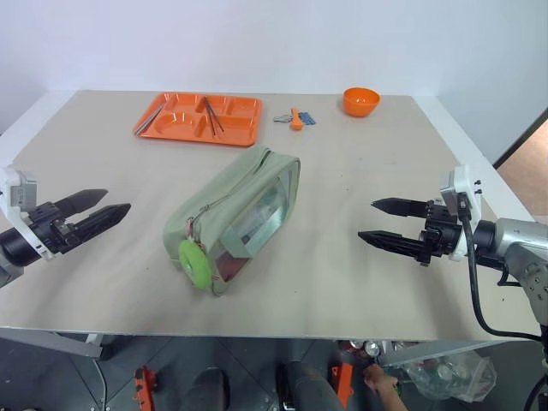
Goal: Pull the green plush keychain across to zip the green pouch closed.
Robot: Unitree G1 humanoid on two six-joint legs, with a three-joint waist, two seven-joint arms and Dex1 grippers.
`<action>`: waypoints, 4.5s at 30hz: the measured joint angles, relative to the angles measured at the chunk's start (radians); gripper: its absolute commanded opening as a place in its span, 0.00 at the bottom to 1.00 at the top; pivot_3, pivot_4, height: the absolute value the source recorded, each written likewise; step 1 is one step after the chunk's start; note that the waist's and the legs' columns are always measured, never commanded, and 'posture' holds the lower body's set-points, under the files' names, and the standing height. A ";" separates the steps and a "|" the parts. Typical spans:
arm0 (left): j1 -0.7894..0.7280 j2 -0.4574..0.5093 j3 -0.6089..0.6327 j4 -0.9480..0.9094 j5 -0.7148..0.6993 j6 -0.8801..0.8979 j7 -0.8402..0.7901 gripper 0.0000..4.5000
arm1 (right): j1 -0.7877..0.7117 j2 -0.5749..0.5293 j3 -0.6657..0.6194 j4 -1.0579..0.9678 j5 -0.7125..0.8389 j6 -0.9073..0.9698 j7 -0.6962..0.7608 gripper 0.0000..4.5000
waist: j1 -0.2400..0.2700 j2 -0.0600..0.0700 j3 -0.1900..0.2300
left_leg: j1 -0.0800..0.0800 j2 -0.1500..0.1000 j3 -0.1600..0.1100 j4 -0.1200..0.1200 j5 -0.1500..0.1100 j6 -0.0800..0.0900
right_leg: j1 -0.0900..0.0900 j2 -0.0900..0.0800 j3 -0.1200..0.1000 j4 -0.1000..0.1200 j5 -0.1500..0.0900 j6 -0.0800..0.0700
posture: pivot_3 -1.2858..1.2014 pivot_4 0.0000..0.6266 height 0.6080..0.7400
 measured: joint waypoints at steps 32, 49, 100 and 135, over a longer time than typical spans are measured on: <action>-0.452 0.100 -0.221 -0.024 -0.071 0.047 -0.228 1.00 | -0.954 0.353 0.716 0.631 -0.698 -0.842 0.419 0.99 | -0.024 0.000 0.001 | -0.008 0.012 0.002 0.011 0.000 0.000 | -0.012 0.015 0.002 0.010 0.006 -0.009 | 0.52 0.24 1.00; -0.287 0.085 -0.140 -0.055 -0.093 0.066 -0.153 1.00 | -1.115 0.431 0.710 0.845 -0.709 -0.995 0.489 0.99 | -0.024 0.001 0.002 | -0.007 0.014 0.001 0.010 0.001 -0.001 | -0.011 0.016 0.001 0.011 0.007 -0.013 | 0.52 0.24 1.00; -0.168 0.090 -0.110 -0.137 -0.092 0.058 -0.146 1.00 | -1.074 0.569 0.785 0.999 -0.803 -1.018 0.476 0.00 | -0.024 0.001 0.002 | -0.006 0.015 0.000 0.010 0.001 -0.002 | -0.012 0.017 0.000 0.011 0.007 -0.015 | 0.52 0.24 1.00; -0.133 0.044 -0.105 -0.166 -0.133 0.059 -0.085 1.00 | -1.087 0.426 0.812 0.620 -0.905 -0.082 0.500 0.00 | -0.027 0.002 0.002 | -0.008 0.015 -0.001 0.009 0.000 -0.005 | -0.014 0.018 0.000 0.011 0.006 -0.016 | 0.52 0.24 1.00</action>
